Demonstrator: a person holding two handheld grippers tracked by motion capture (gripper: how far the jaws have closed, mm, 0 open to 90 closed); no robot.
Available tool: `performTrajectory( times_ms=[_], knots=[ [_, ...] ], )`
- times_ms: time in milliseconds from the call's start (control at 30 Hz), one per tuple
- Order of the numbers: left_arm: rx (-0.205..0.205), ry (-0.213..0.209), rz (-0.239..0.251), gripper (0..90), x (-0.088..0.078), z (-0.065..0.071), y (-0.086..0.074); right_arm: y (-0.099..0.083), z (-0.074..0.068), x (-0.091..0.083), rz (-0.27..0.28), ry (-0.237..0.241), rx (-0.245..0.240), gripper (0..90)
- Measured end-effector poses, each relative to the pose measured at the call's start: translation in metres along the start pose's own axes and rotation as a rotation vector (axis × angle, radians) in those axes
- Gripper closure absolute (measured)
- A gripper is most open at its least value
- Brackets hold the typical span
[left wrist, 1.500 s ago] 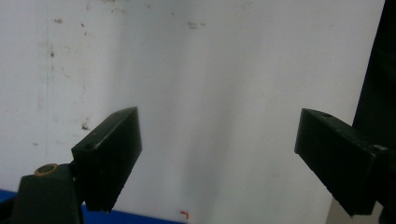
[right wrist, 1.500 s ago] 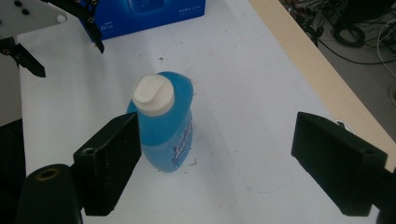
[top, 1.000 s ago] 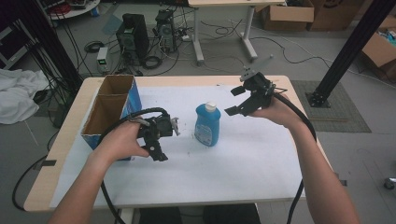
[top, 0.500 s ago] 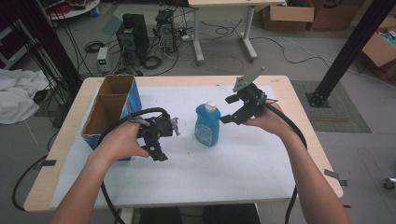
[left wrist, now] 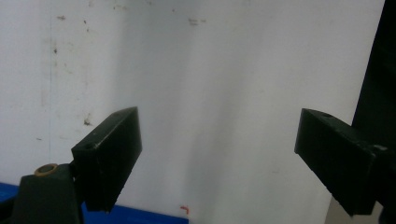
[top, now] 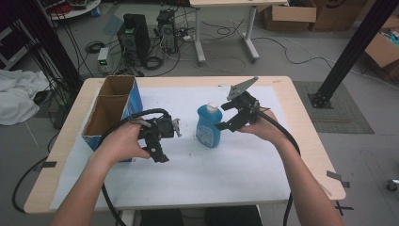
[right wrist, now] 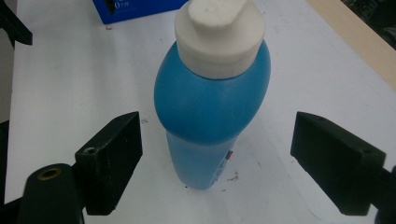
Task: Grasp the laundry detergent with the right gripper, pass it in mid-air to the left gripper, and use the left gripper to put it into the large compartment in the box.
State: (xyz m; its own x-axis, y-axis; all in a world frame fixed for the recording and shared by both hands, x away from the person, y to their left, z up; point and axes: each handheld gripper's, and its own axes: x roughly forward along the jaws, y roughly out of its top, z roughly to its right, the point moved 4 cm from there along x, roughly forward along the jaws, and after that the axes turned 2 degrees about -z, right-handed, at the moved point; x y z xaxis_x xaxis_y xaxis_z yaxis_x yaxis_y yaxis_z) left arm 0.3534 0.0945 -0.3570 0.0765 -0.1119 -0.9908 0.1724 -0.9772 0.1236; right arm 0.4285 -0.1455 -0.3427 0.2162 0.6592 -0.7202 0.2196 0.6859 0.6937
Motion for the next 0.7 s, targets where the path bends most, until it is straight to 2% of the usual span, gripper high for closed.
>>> performTrajectory(
  times_ms=[700],
  knots=[
    [0.002,0.004,-0.008,15.5,0.002,-0.001,0.0,-0.001,-0.006,0.031,0.019,-0.024,0.002,18.7]
  ],
)
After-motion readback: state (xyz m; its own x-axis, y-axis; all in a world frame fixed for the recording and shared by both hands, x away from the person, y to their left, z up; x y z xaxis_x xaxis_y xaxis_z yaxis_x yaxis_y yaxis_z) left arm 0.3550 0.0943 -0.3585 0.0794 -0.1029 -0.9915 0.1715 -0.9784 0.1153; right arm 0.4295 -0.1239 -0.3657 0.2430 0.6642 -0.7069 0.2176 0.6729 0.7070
